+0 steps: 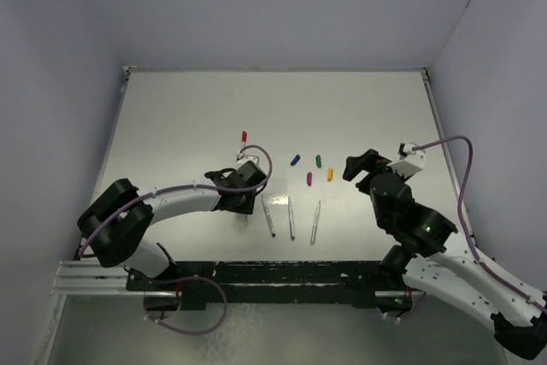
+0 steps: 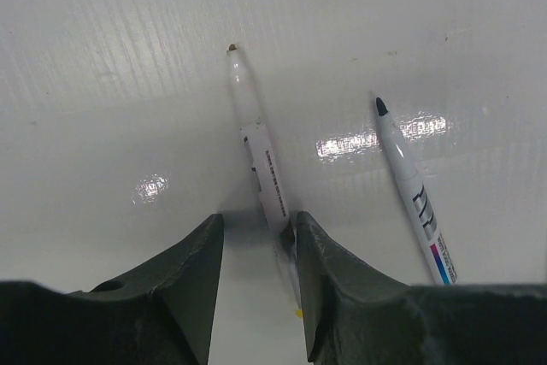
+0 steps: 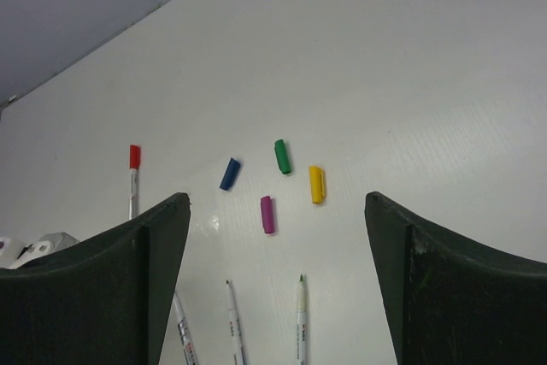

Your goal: Insert the pens into the pen caps

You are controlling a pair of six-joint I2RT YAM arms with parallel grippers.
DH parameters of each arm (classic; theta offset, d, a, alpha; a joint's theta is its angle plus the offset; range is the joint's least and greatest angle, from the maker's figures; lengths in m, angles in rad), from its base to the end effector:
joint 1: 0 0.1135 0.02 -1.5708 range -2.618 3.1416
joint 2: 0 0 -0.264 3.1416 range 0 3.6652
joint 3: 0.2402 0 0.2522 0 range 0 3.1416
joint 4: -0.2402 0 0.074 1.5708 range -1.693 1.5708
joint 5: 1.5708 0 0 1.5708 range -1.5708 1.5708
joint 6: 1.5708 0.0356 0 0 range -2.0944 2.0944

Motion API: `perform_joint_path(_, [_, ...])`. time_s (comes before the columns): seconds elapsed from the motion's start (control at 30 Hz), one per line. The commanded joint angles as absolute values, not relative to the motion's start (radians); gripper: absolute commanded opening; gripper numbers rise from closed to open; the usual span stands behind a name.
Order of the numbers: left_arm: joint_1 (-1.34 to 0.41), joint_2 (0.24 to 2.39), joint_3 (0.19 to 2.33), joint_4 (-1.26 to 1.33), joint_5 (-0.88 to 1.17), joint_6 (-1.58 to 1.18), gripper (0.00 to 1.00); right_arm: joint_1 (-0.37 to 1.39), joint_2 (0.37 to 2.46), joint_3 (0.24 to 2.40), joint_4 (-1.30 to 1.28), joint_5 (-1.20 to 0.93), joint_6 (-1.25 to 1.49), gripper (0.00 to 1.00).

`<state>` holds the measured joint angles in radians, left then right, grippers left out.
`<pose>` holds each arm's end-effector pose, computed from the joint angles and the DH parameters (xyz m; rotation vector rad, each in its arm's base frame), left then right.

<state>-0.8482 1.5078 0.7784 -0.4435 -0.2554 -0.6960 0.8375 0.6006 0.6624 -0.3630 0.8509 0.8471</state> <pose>0.1840 -0.1951 0.1585 0.1345 2.6759 -0.1304 0.1110 0.0832 0.3088 0.5738 1.6922 0.4202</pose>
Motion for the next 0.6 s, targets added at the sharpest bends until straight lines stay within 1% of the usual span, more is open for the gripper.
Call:
perform_joint_path(0.0, [-0.856,1.562,0.783,-0.512,-0.266,-0.723,0.43,0.842,0.605,0.692,-0.348,0.878,0.854,0.84])
perform_joint_path(0.1, [-0.856,1.607,0.792,-0.492,-0.258,-0.715,0.43,0.841,0.604,0.695,-0.354,0.873,0.852,0.84])
perform_joint_path(0.13, [-0.856,1.624,0.795,-0.484,-0.249,-0.715,0.42,0.841,0.603,0.696,-0.358,0.873,0.852,0.84])
perform_joint_path(0.17, [-0.856,1.639,0.796,-0.475,-0.236,-0.713,0.39,0.842,0.6,0.699,-0.362,0.873,0.853,0.84])
perform_joint_path(0.27, [-0.856,1.665,0.79,-0.456,-0.209,-0.716,0.23,0.841,0.593,0.712,-0.384,0.879,0.852,0.84])
perform_joint_path(0.43, [-0.857,1.66,0.766,-0.459,-0.208,-0.718,0.03,0.841,0.585,0.725,-0.409,0.891,0.853,0.84])
perform_joint_path(0.47, [-0.857,1.657,0.761,-0.459,-0.211,-0.718,0.0,0.841,0.586,0.726,-0.411,0.892,0.851,0.84])
perform_joint_path(0.57, [-0.857,1.64,0.751,-0.454,-0.214,-0.709,0.0,0.841,0.602,0.727,-0.417,0.9,0.843,0.84])
